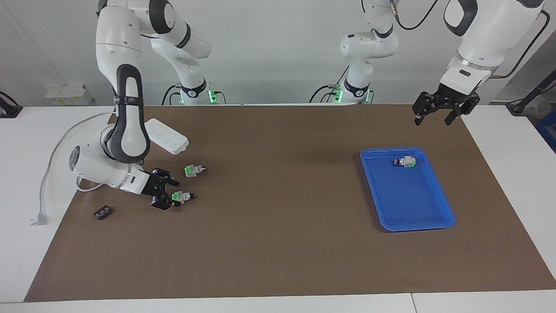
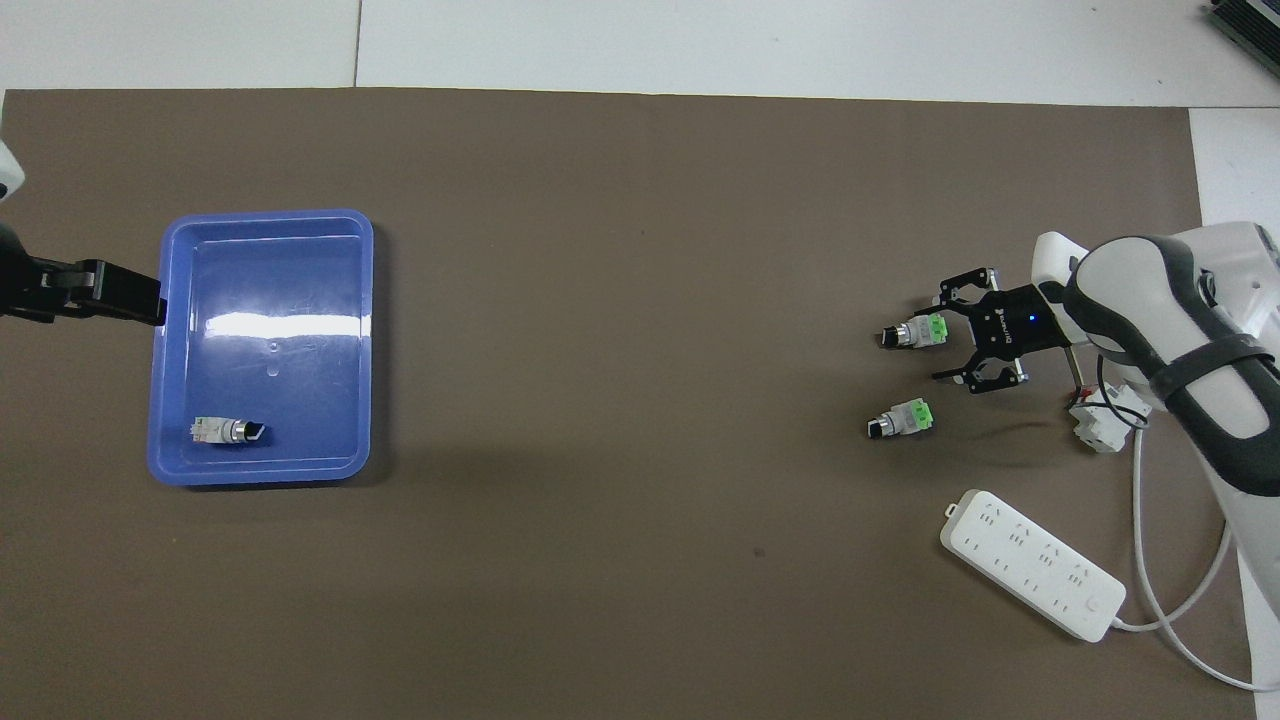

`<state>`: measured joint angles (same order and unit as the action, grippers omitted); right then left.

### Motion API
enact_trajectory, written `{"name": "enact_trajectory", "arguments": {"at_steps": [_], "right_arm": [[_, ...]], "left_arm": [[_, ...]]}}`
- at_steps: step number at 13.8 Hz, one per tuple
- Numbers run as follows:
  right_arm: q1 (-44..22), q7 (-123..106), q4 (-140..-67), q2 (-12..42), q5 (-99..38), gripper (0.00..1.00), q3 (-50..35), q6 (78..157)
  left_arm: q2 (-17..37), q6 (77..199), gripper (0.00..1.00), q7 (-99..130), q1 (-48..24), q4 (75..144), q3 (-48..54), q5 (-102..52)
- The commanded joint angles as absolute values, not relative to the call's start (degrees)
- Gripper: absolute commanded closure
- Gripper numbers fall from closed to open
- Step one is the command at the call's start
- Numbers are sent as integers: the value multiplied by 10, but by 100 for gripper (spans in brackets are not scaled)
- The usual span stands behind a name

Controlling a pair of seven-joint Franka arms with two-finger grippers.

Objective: Turn and place switch with both arms
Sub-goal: 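Lower the right gripper and close it on the green-topped switch, then carry the switch toward the tray while the left gripper reaches toward it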

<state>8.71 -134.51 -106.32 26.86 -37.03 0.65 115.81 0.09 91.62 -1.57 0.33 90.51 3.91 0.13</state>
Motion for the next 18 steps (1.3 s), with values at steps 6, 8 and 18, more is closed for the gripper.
{"name": "enact_trajectory", "arguments": {"at_steps": [6,8,18], "right_arm": [[72,-1304,-1070,218,-388,100,-3,1123],[41,-1275,-1070,185,-388,100,-4,1108],[-91,-1220,-1076,109,-596,100,-6,1093]], "left_arm": [[-43,933,6,-18,-9,977,40,4],[-46,931,6,-18,-10,982,42,-2],[-92,971,1,26,-27,1077,43,-137]]}}
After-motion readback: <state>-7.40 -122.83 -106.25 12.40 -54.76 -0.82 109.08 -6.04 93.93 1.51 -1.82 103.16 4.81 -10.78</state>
